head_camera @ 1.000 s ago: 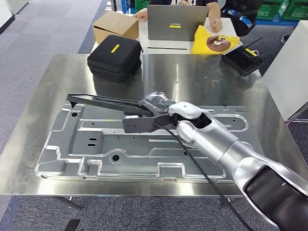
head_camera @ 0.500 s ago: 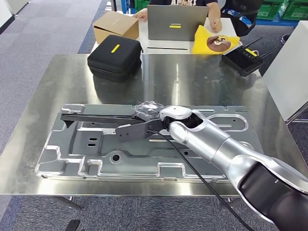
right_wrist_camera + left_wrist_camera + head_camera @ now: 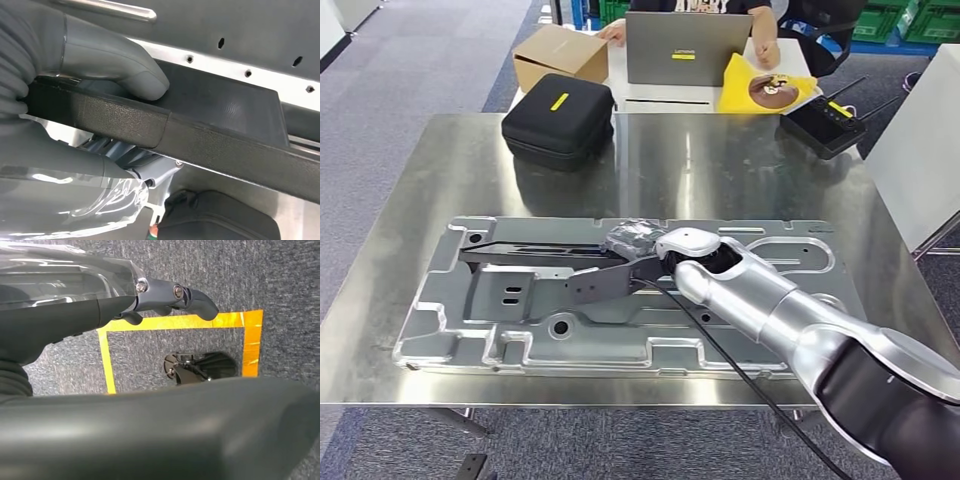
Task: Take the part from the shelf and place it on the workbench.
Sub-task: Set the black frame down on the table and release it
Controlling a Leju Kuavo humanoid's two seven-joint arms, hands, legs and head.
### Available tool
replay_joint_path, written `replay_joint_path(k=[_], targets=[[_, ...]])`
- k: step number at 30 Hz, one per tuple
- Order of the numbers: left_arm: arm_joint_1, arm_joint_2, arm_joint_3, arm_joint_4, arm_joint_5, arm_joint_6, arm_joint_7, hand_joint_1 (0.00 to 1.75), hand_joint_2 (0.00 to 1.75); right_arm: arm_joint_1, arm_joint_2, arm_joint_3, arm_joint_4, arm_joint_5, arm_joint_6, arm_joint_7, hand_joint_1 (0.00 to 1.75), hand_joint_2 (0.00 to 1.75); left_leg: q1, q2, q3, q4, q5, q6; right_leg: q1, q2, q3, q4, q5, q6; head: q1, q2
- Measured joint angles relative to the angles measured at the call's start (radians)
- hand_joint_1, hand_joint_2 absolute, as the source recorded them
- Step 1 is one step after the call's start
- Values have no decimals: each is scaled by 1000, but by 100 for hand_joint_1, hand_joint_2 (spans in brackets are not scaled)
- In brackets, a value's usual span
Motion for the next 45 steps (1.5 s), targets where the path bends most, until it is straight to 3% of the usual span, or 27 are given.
replay_joint_path(k=[7,11,15,19,29,34,39,45], targets=[[0,0,0,0,6,-5,-14,0,175,9,1,30,26,24,-31,-6,175,175,0,0,7,0,0,0,0,0,8,0,0,0,0,0],[-1,-1,0,0,12,-12,-23,0,175,13,1,42,31,34,-33,-8,0,0,0,0,10,0,0,0,0,0,10,0,0,0,0,0],[0,-1,0,0,12,-12,-29,0,175,21,3,51,36,35,-33,-10,0,0,-1,0,10,0,0,0,0,-1,11,0,0,0,0,0],[0,-1,-2,0,13,-11,-42,0,0,30,2,57,40,32,-28,-10,0,0,-1,0,10,0,0,0,0,-1,11,0,0,0,0,0],[1,-1,-3,0,14,-8,-45,0,0,43,-6,43,44,-4,-25,-5,0,0,0,0,9,0,0,0,-1,0,9,0,0,0,0,0],[1,-1,-8,0,15,-2,-46,0,0,49,-20,-9,37,-100,-34,-8,0,0,0,0,9,0,0,0,0,0,9,0,0,0,0,0],[3,-1,-9,0,21,-1,-54,0,0,86,-64,-140,-20,-275,-105,-68,0,0,-1,0,9,0,0,0,-1,-1,9,0,0,0,0,0],[10,-1,-9,0,34,3,-68,0,0,232,-165,-389,-222,-461,-191,-194,0,0,-2,0,7,0,-1,1,-1,-1,8,-1,0,0,0,0]])
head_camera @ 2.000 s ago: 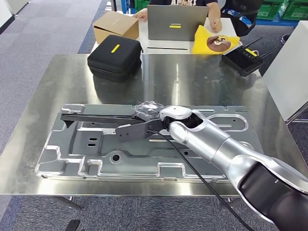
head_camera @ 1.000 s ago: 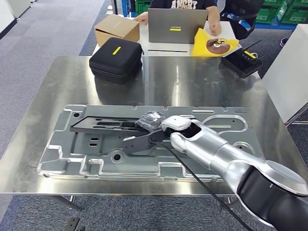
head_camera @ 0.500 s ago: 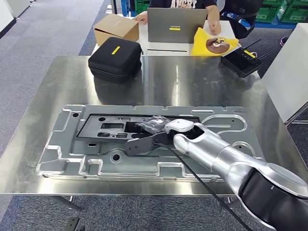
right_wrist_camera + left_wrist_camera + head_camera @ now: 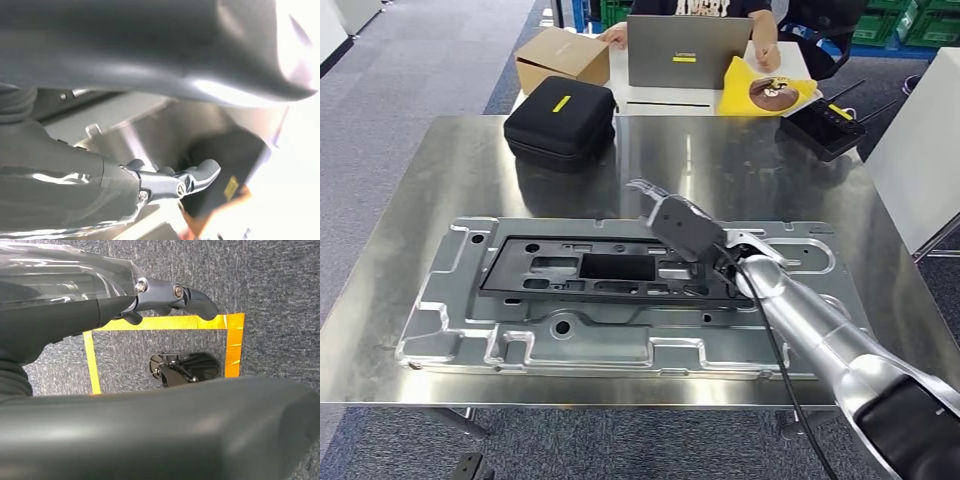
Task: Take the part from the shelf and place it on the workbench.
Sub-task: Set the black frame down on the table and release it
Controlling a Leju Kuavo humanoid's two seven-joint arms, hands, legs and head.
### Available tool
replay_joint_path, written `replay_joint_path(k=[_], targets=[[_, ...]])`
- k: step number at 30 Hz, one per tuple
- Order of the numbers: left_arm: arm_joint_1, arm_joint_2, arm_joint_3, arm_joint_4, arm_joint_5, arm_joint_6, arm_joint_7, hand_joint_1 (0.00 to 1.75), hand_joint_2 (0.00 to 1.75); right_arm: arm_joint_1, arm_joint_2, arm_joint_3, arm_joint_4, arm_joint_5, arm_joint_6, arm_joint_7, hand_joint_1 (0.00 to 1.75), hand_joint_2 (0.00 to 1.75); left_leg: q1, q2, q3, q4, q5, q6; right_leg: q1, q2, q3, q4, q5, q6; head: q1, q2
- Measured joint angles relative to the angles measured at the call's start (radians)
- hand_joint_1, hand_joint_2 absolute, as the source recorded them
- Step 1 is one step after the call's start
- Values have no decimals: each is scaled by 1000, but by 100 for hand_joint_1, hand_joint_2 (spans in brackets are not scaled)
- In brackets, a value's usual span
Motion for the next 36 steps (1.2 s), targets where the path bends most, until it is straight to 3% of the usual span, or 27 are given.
replay_joint_path(k=[6,13,20,26,31,33,34,36], targets=[[11,0,0,0,10,4,-11,0,0,171,-104,-240,-256,-111,-7,-71,0,0,0,0,-1,0,-1,1,0,0,-1,0,0,0,0,0],[14,0,0,0,21,4,-37,0,0,316,-187,-438,-468,-158,-14,-121,0,0,0,0,-1,0,-1,1,0,0,-1,0,0,1,0,0],[21,1,1,0,30,5,-69,0,0,506,-210,-610,-673,-163,-57,-194,0,0,-1,0,-1,0,-2,1,-1,0,-1,-1,-1,2,0,0],[29,6,2,0,34,7,-75,0,0,608,-212,-689,-773,-155,-58,-208,0,0,-7,0,-1,2,-5,6,-7,0,-1,-2,-1,4,0,0],[32,12,2,0,34,7,-75,0,0,659,-212,-726,-817,-149,-58,-221,0,0,-12,0,1,0,0,22,-14,0,2,-4,3,18,0,0],[32,12,2,0,34,7,-76,0,0,675,-215,-741,-830,-149,-58,-226,0,0,-6,4,3,-12,9,34,-13,1,-3,14,-20,22,0,0],[32,12,2,0,35,7,-77,0,0,684,-217,-749,-834,-149,-58,-228,0,0,-3,6,3,-18,14,39,-13,1,-16,48,-49,24,0,0],[35,13,3,0,36,7,-78,0,0,705,-219,-765,-839,-149,-59,-235,0,0,-1,8,0,-20,18,42,-15,1,-61,168,-122,29,1,0]])
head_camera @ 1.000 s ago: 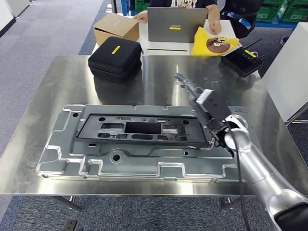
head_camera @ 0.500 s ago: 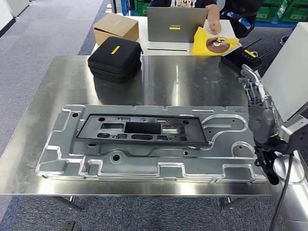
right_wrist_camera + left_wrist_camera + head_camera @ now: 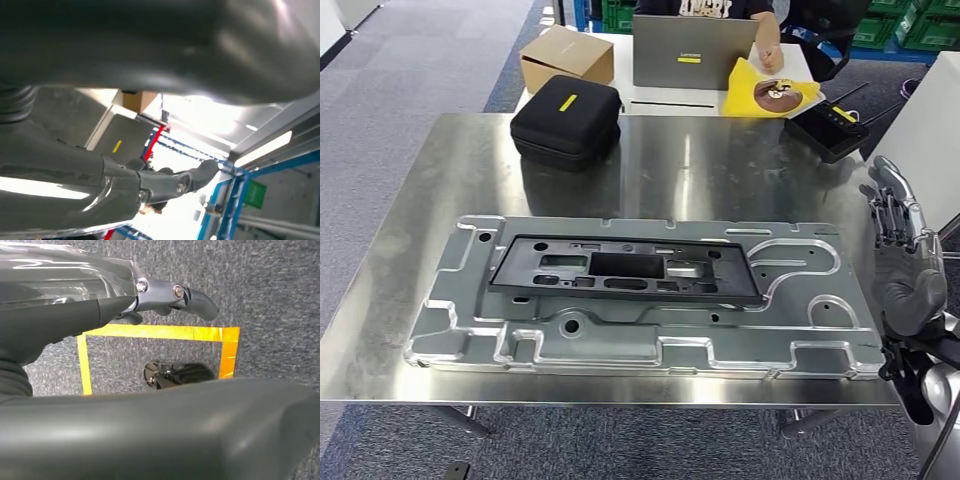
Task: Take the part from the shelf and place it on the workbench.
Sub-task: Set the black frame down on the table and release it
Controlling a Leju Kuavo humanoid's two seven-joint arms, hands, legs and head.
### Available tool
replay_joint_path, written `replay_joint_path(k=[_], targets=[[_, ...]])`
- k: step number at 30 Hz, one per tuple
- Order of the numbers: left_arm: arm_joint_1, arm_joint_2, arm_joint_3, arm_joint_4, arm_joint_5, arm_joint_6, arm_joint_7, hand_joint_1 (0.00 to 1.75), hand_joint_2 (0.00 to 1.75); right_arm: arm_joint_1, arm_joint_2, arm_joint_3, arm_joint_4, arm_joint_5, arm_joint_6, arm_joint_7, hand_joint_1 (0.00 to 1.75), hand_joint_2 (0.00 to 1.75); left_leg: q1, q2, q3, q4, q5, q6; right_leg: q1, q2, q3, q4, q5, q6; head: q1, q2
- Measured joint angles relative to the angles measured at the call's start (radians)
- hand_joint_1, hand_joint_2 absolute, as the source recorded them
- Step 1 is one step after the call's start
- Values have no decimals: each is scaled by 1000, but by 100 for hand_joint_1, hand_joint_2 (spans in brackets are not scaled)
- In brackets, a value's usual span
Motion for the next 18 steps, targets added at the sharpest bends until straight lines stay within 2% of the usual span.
replay_joint_path(k=[1,2,3,4,6,7,8,11,12,13,14,16,17,18], targets=[[3,0,0,0,1,0,0,0,0,13,0,-8,-2,0,-1,-4,0,0,1,1,-1,0,1,-1,-1,0,-20,57,-23,4,0,0],[5,0,1,0,1,0,0,0,0,26,0,-15,-5,0,-2,-7,0,0,2,1,-2,1,2,-3,-3,0,-27,86,-27,8,0,0],[6,0,2,0,1,0,0,0,0,39,0,-24,-9,0,-2,-10,0,0,3,2,-3,2,4,-5,-4,-1,-15,75,-10,12,0,0],[7,0,2,0,2,0,0,0,0,50,0,-33,-14,0,-2,-13,0,0,6,2,-4,3,5,-8,-7,-1,14,24,22,17,0,0],[7,2,5,0,3,2,0,0,0,70,1,-54,-24,1,-2,-21,0,0,9,1,-9,10,6,-19,-12,-1,88,-115,78,25,0,0],[7,4,6,0,3,3,0,0,0,82,2,-64,-29,2,-2,-25,0,0,8,-1,-12,13,8,-26,-12,1,109,-158,91,23,0,0],[7,6,8,0,4,5,0,0,0,95,3,-75,-34,2,-2,-29,0,0,6,-2,-15,15,11,-33,-11,4,116,-178,94,18,0,0],[10,10,12,0,7,10,0,0,0,135,9,-107,-51,5,-1,-41,0,0,6,-6,-21,16,18,-50,-9,3,103,-177,101,-10,-1,0],[11,11,14,0,9,11,0,0,0,149,11,-119,-56,6,0,-46,0,0,7,-7,-27,27,2,-55,-10,0,97,-177,107,-20,-1,0],[11,13,15,0,12,11,0,0,0,163,14,-130,-61,7,2,-50,0,0,9,-6,-37,55,-29,-59,-11,-3,89,-178,114,-29,-2,0],[11,14,17,0,14,11,0,0,0,177,17,-142,-67,8,4,-55,0,0,10,-6,-51,99,-70,-64,-10,-6,80,-178,120,-36,-2,0],[11,14,20,0,16,12,0,0,0,211,25,-164,-77,11,7,-64,0,0,10,-5,-86,229,-155,-69,-7,-11,59,-178,134,-43,-2,0],[11,14,22,0,17,12,0,0,0,228,30,-177,-81,13,9,-68,0,0,10,-5,-91,276,-176,-69,-5,-14,50,-177,141,-44,-2,0],[11,14,23,0,18,12,0,0,0,245,36,-189,-83,15,11,-72,0,0,9,-5,-81,293,-180,-66,-2,-16,41,-177,147,-44,-2,0]])
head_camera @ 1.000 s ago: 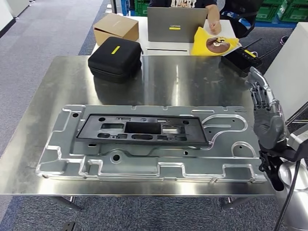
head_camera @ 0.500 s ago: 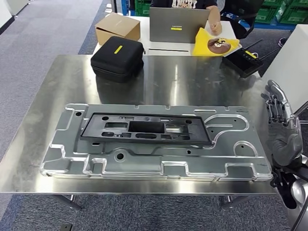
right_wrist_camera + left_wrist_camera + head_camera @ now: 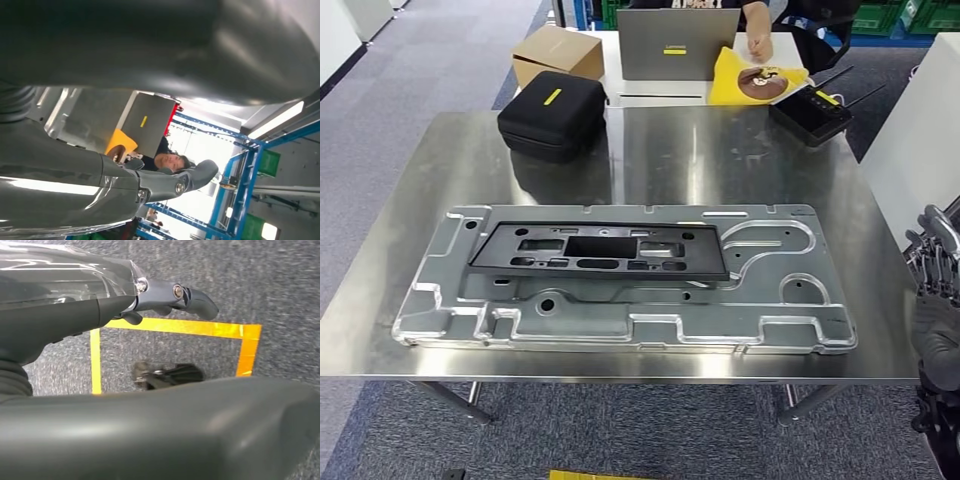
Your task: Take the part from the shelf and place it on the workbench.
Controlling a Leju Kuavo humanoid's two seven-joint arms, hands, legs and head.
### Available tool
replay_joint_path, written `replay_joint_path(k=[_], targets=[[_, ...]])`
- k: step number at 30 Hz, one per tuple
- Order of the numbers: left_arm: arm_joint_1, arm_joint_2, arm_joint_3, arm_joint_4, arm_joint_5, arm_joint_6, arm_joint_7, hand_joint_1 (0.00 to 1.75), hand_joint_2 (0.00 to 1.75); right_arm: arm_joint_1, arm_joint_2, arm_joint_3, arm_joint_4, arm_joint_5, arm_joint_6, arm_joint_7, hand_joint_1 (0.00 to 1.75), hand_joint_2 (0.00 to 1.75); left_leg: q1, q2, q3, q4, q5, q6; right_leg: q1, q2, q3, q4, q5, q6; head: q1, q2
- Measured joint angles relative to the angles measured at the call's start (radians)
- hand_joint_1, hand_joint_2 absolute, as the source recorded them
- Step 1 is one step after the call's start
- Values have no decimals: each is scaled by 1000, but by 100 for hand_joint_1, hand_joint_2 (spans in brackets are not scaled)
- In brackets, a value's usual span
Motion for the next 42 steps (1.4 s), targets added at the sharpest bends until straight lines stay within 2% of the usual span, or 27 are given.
replay_joint_path(k=[1,4,5,6,9,11,13,14,15,16,18,20,22,24,25,27,29,30,31,32,34,36,37,39,40,41,42], targets=[[0,0,1,0,0,0,0,0,0,14,5,-11,-2,2,4,-4,0,0,-1,0,28,-24,14,4,3,-1,-7,0,6,0,0,0],[-1,2,3,0,1,1,0,0,0,49,20,-42,-9,9,15,-10,0,0,-9,0,180,-247,76,29,9,-1,-20,0,21,7,0,0],[-2,4,4,0,2,2,0,0,0,60,25,-50,-10,13,18,-11,0,0,-13,0,214,-303,85,35,10,-2,-22,0,27,12,0,0],[-3,5,5,0,2,2,0,0,0,71,31,-56,-11,17,20,-13,0,0,-16,0,228,-328,85,38,9,-2,-23,0,33,18,0,0],[-2,8,8,0,3,2,0,0,0,100,47,-69,-13,31,29,-18,0,0,-19,3,218,-336,104,49,5,1,-29,0,41,36,0,0],[-3,10,9,0,4,2,0,0,0,115,55,-76,-14,39,30,-21,0,0,-15,9,198,-343,127,62,5,6,-48,46,-17,42,1,0],[-3,11,12,0,5,2,0,0,0,130,64,-82,-13,46,31,-21,0,0,-16,13,172,-342,147,71,5,8,-80,164,-113,45,2,0],[-2,11,13,0,6,2,0,0,0,138,69,-82,-12,49,31,-21,0,0,-18,15,159,-340,156,72,5,9,-90,222,-140,47,2,0],[-2,12,14,0,6,2,0,0,0,145,73,-82,-10,52,31,-21,0,0,-19,17,146,-338,164,73,5,9,-89,258,-146,49,2,0],[-1,12,15,0,6,2,0,0,0,152,77,-83,-9,54,31,-21,0,0,-20,18,134,-334,171,72,5,8,-70,257,-130,50,2,0],[-2,12,17,0,7,2,0,0,0,161,83,-83,-7,57,33,-21,0,0,-20,19,111,-322,180,69,5,8,18,149,-76,49,2,0],[-3,12,18,0,9,2,-1,0,0,167,88,-83,-8,64,35,-21,0,0,-23,19,94,-307,186,62,8,9,110,8,-59,41,2,0],[-3,12,19,0,12,2,-2,0,0,178,94,-83,-8,74,38,-21,0,0,-24,19,85,-299,197,51,14,9,139,-49,-67,34,1,0],[-1,14,22,0,16,2,-3,0,0,196,104,-83,-7,86,45,-21,0,0,-22,17,77,-295,200,38,11,5,129,-53,-59,20,1,0],[0,15,23,0,17,2,-3,0,0,204,110,-83,-5,91,48,-20,0,0,-21,16,71,-284,181,32,9,2,121,-54,-51,11,1,0],[1,17,27,0,19,3,-3,0,0,224,126,-82,1,104,57,-16,0,0,-15,14,50,-211,98,19,6,-3,98,-55,-31,-1,1,0],[2,18,30,0,20,3,-3,0,0,246,145,-81,14,120,66,-10,0,0,-8,14,28,-90,17,8,6,-5,71,-52,-12,-2,1,0],[2,18,31,0,20,4,-2,0,0,255,156,-81,24,127,69,-5,0,0,-5,14,27,-46,5,4,6,-5,56,-49,-2,-1,1,0],[2,18,32,0,20,4,-1,0,0,263,168,-81,37,132,73,-1,0,0,-2,14,40,-34,18,2,6,-6,40,-45,6,1,1,0],[2,19,33,0,20,5,0,0,0,270,181,-81,53,137,78,5,0,0,0,14,71,-59,46,0,5,-6,26,-40,14,4,1,0],[1,19,33,0,20,8,4,0,0,282,211,-82,93,153,91,16,0,0,4,12,170,-192,90,1,5,-6,1,-27,26,13,1,0],[-1,19,33,0,19,10,6,0,0,291,238,-86,133,179,101,26,0,0,2,6,248,-315,85,8,7,-5,-14,-17,38,25,1,0],[-1,19,34,0,19,12,6,0,0,293,251,-90,156,193,104,31,0,0,0,4,262,-343,76,12,8,-5,-19,-15,45,31,1,0],[0,19,35,0,18,16,6,0,0,294,277,-105,212,222,114,40,0,0,-1,5,252,-349,81,27,5,-3,-27,-14,57,43,1,0],[1,19,35,0,18,17,6,0,0,294,291,-115,246,238,124,43,0,0,-1,8,242,-349,89,37,4,-2,-33,-6,43,47,2,0],[2,20,35,0,17,18,6,0,0,292,304,-126,281,255,136,46,0,0,0,12,231,-350,100,47,3,0,-41,15,11,50,2,0],[2,20,35,0,16,19,6,0,0,288,317,-139,318,273,149,47,0,0,-1,15,218,-350,112,55,3,2,-53,56,-38,51,2,0]])
